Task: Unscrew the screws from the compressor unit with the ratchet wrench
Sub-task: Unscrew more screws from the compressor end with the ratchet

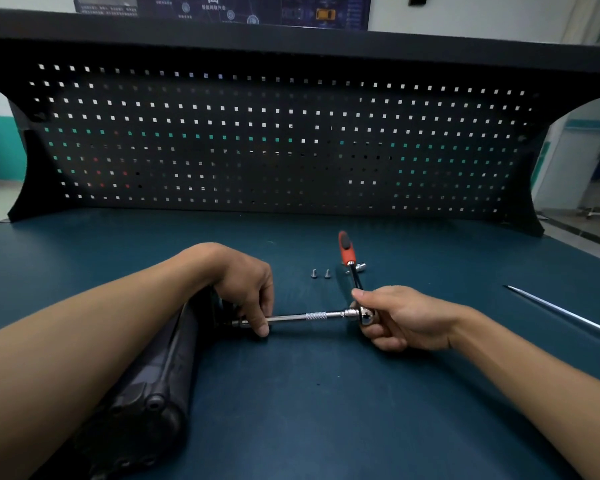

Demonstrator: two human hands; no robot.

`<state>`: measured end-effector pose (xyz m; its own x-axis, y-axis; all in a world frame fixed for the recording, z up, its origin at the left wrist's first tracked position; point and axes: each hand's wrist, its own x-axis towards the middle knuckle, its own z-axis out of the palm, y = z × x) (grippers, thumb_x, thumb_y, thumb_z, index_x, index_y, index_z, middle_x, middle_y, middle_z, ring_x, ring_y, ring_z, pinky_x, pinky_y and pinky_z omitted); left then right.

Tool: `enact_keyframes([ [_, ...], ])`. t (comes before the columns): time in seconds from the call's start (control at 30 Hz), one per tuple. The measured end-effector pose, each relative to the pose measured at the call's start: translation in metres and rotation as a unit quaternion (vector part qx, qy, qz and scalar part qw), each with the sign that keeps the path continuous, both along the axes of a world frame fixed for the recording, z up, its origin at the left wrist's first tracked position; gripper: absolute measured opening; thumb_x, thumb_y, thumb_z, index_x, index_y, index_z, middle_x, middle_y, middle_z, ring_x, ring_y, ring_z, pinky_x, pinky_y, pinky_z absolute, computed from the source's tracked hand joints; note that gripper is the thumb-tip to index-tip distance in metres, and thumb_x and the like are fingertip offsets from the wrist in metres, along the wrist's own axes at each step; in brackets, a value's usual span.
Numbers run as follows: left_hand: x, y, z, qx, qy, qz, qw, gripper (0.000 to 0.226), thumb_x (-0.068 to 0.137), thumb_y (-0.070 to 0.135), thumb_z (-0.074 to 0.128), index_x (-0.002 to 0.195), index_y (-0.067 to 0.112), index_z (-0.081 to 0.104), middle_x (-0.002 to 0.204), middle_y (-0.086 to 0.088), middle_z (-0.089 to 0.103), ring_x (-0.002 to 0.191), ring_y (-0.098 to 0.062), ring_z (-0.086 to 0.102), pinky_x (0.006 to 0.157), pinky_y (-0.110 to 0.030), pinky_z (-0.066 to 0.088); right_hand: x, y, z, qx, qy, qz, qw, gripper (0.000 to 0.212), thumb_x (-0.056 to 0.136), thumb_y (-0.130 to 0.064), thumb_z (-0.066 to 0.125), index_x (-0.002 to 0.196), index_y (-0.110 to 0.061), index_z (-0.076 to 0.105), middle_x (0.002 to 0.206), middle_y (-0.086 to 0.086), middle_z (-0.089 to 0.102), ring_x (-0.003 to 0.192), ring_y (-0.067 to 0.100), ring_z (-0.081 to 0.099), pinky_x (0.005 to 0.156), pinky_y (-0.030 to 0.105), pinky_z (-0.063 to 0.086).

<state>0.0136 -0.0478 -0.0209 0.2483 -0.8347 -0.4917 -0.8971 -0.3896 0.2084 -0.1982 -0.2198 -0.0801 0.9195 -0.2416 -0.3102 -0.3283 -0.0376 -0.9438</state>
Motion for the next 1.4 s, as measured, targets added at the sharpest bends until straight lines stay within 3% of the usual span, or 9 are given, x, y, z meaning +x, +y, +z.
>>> enact_keyframes([
  [0.3,0.002,-0.001,0.0,-0.001,-0.016,-0.013,1.0,0.012,0.081,0.033,0.082,0.08,0.028,0.071,0.096,-0.009,0.076,0.075,-0.013,0.062,0.076,-0.028,0.052,-0.004,-0.002,-0.002,-0.173,-0.086,0.022,0.981,0.043,0.089,-0.047,0.061,0.105,-0.008,0.052,0.067,-0.003,0.055,0.053,0.017,0.056,0.041,0.022,0.041],
  [0.43,0.003,-0.001,-0.001,-0.005,-0.017,-0.015,1.0,0.012,0.083,0.036,0.08,0.086,0.026,0.074,0.097,-0.007,0.075,0.077,-0.013,0.061,0.081,-0.033,0.054,-0.004,-0.002,-0.005,-0.266,-0.119,0.022,0.956,0.015,0.098,-0.026,0.062,0.111,-0.02,0.058,0.071,-0.006,0.058,0.059,0.012,0.056,0.046,0.025,0.045],
  [0.53,0.004,-0.001,-0.001,-0.01,-0.01,-0.01,1.0,0.016,0.084,0.038,0.077,0.09,0.023,0.076,0.1,-0.01,0.075,0.077,-0.013,0.061,0.08,-0.032,0.054,-0.005,-0.004,-0.01,-0.298,-0.138,0.026,0.944,0.017,0.098,-0.016,0.064,0.111,-0.027,0.062,0.069,-0.014,0.056,0.059,0.008,0.052,0.054,0.02,0.045],
  [0.67,0.003,-0.001,0.0,-0.017,0.007,-0.007,1.0,0.017,0.086,0.038,0.075,0.09,0.021,0.076,0.089,-0.005,0.074,0.076,-0.012,0.062,0.083,-0.036,0.055,-0.004,-0.003,-0.014,-0.446,-0.178,0.042,0.876,0.029,0.095,-0.012,0.067,0.119,-0.027,0.065,0.107,-0.013,0.068,0.096,0.002,0.062,0.087,0.009,0.042],
  [0.8,0.002,-0.001,0.001,-0.01,0.043,-0.01,0.999,0.013,0.09,0.032,0.073,0.091,0.02,0.075,0.081,0.005,0.073,0.072,-0.011,0.063,0.082,-0.037,0.056,0.002,-0.006,-0.017,-0.498,-0.202,0.039,0.842,0.039,0.092,-0.013,0.071,0.125,-0.032,0.064,0.103,-0.005,0.061,0.093,0.011,0.059,0.084,0.016,0.044],
  [1.0,0.003,-0.002,0.001,-0.013,0.044,-0.009,0.999,0.013,0.089,0.033,0.073,0.09,0.02,0.077,0.082,0.006,0.075,0.065,-0.005,0.062,0.075,-0.031,0.054,0.002,-0.007,-0.014,-0.446,-0.163,0.051,0.879,0.038,0.093,-0.015,0.07,0.125,-0.035,0.06,0.109,-0.021,0.063,0.101,-0.004,0.058,0.092,0.013,0.041],
  [1.17,0.003,-0.003,0.0,-0.011,0.037,-0.009,0.999,0.014,0.089,0.034,0.073,0.088,0.021,0.077,0.08,0.007,0.076,0.063,-0.003,0.063,0.07,-0.025,0.053,0.0,-0.008,-0.006,-0.381,-0.12,0.058,0.915,0.031,0.096,-0.027,0.067,0.126,-0.034,0.06,0.089,-0.029,0.065,0.074,-0.008,0.058,0.071,0.008,0.043],
  [1.3,0.004,-0.004,0.0,-0.013,0.032,-0.009,0.999,0.013,0.087,0.036,0.075,0.087,0.023,0.077,0.077,0.009,0.075,0.062,-0.002,0.063,0.062,-0.018,0.05,0.002,-0.003,-0.003,-0.303,-0.1,0.051,0.946,0.021,0.098,-0.03,0.06,0.118,-0.024,0.061,0.075,-0.009,0.059,0.05,0.004,0.045,0.049,0.016,0.038],
  [1.4,0.004,-0.004,0.0,-0.017,0.034,-0.008,0.999,0.012,0.086,0.036,0.077,0.082,0.024,0.077,0.075,0.01,0.075,0.059,-0.001,0.062,0.057,-0.015,0.049,0.004,0.001,0.001,-0.245,-0.072,0.037,0.966,0.029,0.098,-0.042,0.052,0.092,-0.013,0.052,0.068,0.001,0.056,0.039,0.008,0.035,0.04,0.019,0.028],
])
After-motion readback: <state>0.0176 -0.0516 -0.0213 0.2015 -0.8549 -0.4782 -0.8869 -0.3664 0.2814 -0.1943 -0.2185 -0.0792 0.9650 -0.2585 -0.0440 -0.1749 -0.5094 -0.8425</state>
